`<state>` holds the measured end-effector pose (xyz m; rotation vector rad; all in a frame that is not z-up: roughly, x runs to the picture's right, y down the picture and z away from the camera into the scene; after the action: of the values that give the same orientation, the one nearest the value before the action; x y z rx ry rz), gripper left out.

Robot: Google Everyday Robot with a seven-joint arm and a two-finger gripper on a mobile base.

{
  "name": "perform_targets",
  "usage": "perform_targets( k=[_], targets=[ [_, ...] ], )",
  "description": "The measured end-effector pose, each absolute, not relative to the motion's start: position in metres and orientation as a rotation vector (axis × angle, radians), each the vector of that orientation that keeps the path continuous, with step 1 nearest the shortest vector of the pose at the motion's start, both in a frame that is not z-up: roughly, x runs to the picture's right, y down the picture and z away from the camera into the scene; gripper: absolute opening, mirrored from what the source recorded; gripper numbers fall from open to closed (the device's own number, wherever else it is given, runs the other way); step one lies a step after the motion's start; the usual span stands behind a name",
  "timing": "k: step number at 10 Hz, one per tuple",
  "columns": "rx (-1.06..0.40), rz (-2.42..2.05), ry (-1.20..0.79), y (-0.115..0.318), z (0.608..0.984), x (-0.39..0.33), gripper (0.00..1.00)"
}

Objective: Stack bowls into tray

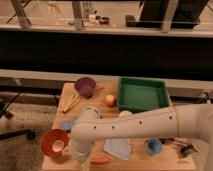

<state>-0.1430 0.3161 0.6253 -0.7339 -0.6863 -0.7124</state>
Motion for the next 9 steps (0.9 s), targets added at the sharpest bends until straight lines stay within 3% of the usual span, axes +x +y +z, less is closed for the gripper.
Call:
perform_targets(
  k=[9],
  targets=[
    [-0.708,-0.766,-0.74,0.311,0.636,-0.192,0.8]
  ],
)
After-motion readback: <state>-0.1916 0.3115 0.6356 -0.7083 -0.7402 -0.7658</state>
